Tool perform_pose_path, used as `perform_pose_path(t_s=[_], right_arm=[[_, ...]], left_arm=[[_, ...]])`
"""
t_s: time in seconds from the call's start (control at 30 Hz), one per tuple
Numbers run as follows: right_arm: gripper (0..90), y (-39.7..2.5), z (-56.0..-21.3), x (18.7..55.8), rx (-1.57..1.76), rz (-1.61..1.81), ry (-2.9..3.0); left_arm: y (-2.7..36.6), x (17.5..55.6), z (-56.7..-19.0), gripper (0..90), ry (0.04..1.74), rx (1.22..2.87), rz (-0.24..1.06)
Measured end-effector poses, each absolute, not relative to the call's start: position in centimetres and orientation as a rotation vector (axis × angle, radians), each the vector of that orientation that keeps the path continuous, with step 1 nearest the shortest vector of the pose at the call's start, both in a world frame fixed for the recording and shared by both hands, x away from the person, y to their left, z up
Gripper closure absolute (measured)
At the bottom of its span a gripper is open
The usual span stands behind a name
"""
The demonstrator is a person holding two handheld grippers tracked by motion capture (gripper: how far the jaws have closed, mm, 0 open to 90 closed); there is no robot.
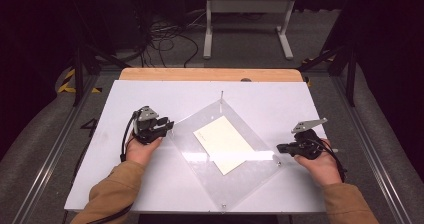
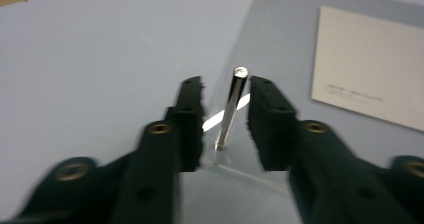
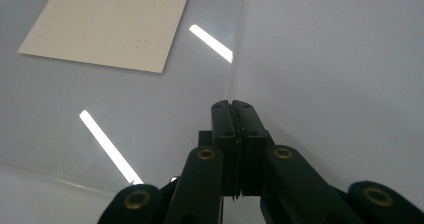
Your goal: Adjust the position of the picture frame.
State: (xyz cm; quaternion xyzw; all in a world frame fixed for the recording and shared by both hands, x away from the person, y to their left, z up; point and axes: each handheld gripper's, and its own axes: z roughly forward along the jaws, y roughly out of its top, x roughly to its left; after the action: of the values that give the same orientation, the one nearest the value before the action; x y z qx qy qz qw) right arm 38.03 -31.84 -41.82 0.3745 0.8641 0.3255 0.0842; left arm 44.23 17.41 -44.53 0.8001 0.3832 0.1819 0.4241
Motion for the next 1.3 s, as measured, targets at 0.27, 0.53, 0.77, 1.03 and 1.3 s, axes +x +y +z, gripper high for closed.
perform_pose_path(t_s=[0.27, 0.53, 0.77, 1.03, 1.3], right_arm=[[89.6, -32.4, -41.3, 37.4, 1.109, 1.031, 2.517], [89.6, -33.4, -41.4, 36.9, 1.138, 1.046, 2.491], [89.7, -33.0, -42.5, 36.7, 1.165, 1.008, 2.525], [89.7, -32.0, -43.3, 36.7, 1.172, 0.937, 2.559], [90.0, -30.2, -43.4, 36.5, 1.138, 0.991, 2.677]], left_arm=[[15.9, 44.9, -43.2, 85.0, 0.923, 1.998, 0.541], [13.5, 48.9, -42.0, 84.9, 0.929, 1.986, 0.552], [12.3, 51.4, -43.4, 84.8, 0.989, 2.023, 0.494], [14.7, 50.4, -42.9, 58.3, 1.012, 1.890, 0.409], [17.1, 48.0, -42.8, 53.5, 0.973, 1.890, 0.436]])
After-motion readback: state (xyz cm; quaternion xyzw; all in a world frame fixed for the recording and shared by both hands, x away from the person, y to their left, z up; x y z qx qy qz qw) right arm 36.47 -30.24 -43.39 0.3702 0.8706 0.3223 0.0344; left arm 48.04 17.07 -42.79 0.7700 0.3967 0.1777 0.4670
